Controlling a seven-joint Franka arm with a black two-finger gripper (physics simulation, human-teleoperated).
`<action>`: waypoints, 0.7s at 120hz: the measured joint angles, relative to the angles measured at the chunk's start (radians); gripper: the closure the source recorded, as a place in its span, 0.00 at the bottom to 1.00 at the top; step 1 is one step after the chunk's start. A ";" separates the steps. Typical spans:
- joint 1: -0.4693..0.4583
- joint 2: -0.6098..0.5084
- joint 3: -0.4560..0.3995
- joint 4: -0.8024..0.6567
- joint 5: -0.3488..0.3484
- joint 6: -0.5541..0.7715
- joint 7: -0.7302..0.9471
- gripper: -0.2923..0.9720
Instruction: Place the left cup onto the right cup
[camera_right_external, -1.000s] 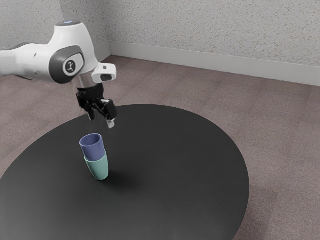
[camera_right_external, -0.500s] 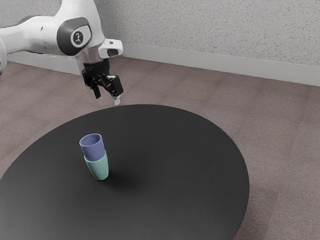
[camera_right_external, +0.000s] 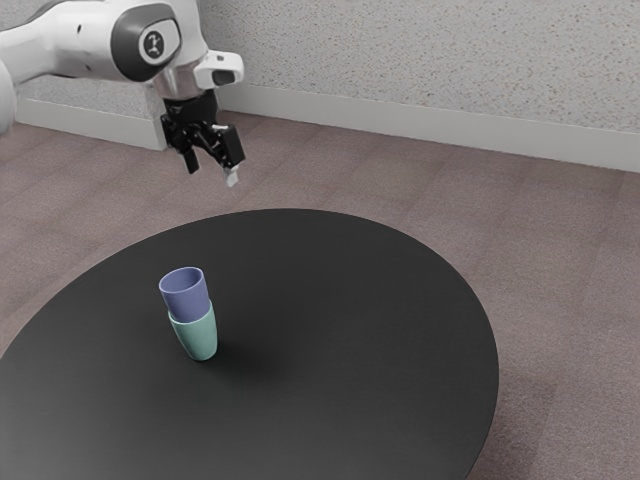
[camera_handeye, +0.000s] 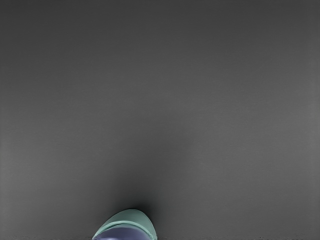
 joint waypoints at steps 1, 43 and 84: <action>0.000 -0.001 0.000 0.000 0.000 -0.001 0.000 0.23; 0.001 -0.021 0.000 -0.001 -0.006 -0.024 0.000 0.23; 0.001 -0.020 0.000 -0.001 -0.008 -0.027 0.002 0.23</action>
